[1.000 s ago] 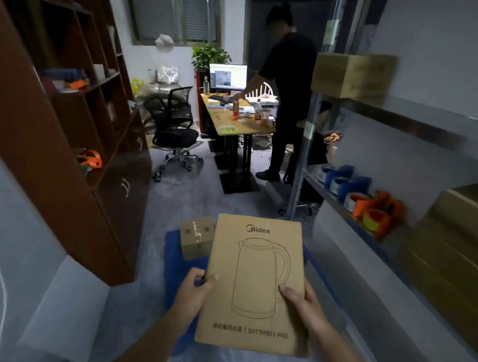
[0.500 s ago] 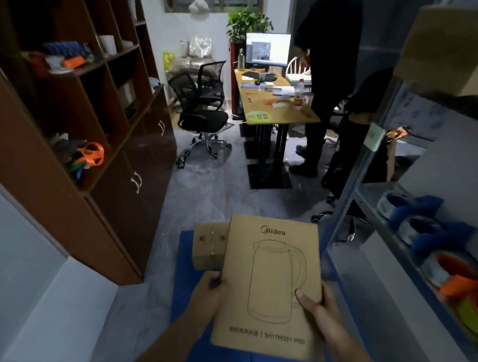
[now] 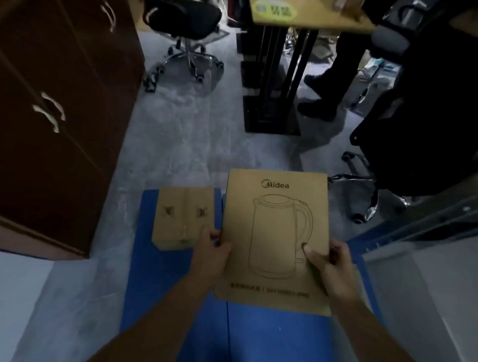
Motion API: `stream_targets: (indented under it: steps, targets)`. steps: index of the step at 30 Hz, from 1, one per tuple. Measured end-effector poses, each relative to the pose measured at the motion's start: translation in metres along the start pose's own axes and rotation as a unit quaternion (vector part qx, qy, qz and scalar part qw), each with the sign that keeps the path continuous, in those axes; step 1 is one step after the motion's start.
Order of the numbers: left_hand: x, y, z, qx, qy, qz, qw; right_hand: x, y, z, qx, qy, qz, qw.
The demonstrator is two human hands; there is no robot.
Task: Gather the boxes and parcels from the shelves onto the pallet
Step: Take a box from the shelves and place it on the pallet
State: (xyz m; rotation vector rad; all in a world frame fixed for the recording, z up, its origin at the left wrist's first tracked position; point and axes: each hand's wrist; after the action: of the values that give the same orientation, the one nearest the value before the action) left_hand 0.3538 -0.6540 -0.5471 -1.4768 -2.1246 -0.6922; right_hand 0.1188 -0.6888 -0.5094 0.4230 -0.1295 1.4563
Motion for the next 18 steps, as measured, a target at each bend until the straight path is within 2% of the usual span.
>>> stream_targets:
  steps: [5, 9, 12, 15, 18]
  targets:
    - [-0.124, -0.023, 0.062, -0.004, 0.02, -0.043, 0.999, -0.11, -0.044, -0.094, 0.017, -0.023, 0.035, 0.999]
    - [-0.188, -0.047, 0.113, -0.029, 0.024, -0.069, 0.997, -0.191, -0.069, -0.162, 0.028, -0.053, 0.061, 0.996]
    - [-0.226, -0.06, 0.125, -0.023, 0.034, -0.109, 0.993, -0.234, -0.094, -0.196, 0.029, -0.081, 0.072, 0.994]
    - [-0.266, -0.062, 0.125, -0.048, 0.005, -0.132, 0.99, -0.267, -0.113, -0.223, 0.018, -0.093, 0.074, 0.993]
    - [-0.293, -0.059, 0.13, -0.09, -0.015, -0.141, 0.986, -0.285, -0.132, -0.244, 0.049, -0.058, 0.064, 0.995]
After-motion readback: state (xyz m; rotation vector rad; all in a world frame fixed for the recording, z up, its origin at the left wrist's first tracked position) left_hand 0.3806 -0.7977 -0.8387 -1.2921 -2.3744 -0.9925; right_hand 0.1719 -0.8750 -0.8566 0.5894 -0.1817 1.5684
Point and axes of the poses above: each hand's wrist, its own x-axis away from the middle knuckle, its own y-axis out of the back of the hand, z = x × y, and after that the axes turned 6 degrees about y, right-handed
